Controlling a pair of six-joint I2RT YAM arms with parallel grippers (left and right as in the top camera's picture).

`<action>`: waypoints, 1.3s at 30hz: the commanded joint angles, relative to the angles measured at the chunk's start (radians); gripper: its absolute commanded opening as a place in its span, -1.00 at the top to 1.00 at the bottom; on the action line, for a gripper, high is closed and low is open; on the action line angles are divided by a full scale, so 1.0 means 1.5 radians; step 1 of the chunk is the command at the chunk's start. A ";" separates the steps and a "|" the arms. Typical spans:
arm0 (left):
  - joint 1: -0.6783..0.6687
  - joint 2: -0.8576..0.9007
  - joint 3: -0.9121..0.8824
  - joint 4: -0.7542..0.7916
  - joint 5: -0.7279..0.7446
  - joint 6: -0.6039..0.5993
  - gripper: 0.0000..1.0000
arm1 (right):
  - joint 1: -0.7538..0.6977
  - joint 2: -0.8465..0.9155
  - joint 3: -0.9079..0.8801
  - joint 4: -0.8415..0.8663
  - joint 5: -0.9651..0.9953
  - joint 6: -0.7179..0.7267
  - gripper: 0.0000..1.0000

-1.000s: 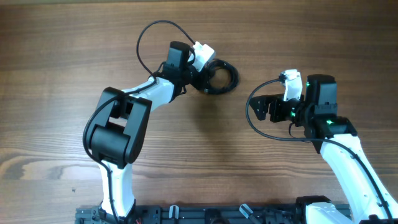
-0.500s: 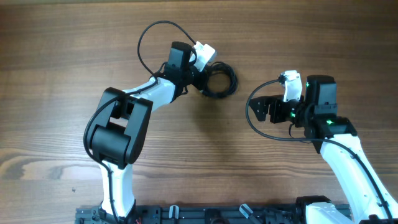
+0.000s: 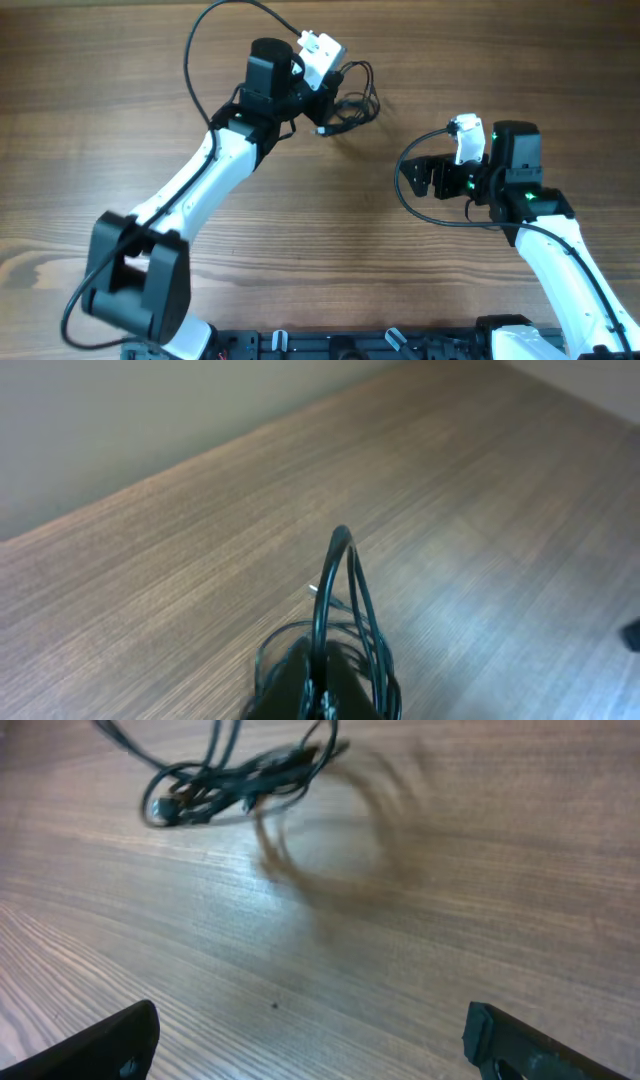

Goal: Untangle cables

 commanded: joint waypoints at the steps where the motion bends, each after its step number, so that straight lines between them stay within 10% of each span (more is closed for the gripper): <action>1: -0.003 -0.078 0.012 -0.020 0.004 -0.031 0.92 | 0.002 0.015 0.015 0.031 -0.011 -0.008 -0.99; 13: -0.025 -0.230 0.028 -0.036 -0.009 -0.050 0.92 | 0.040 0.218 0.015 0.241 -0.138 0.111 -0.99; 39: -0.062 -0.233 0.031 -0.045 -0.056 -0.058 0.92 | 0.062 0.212 0.015 0.404 -0.097 0.233 -1.00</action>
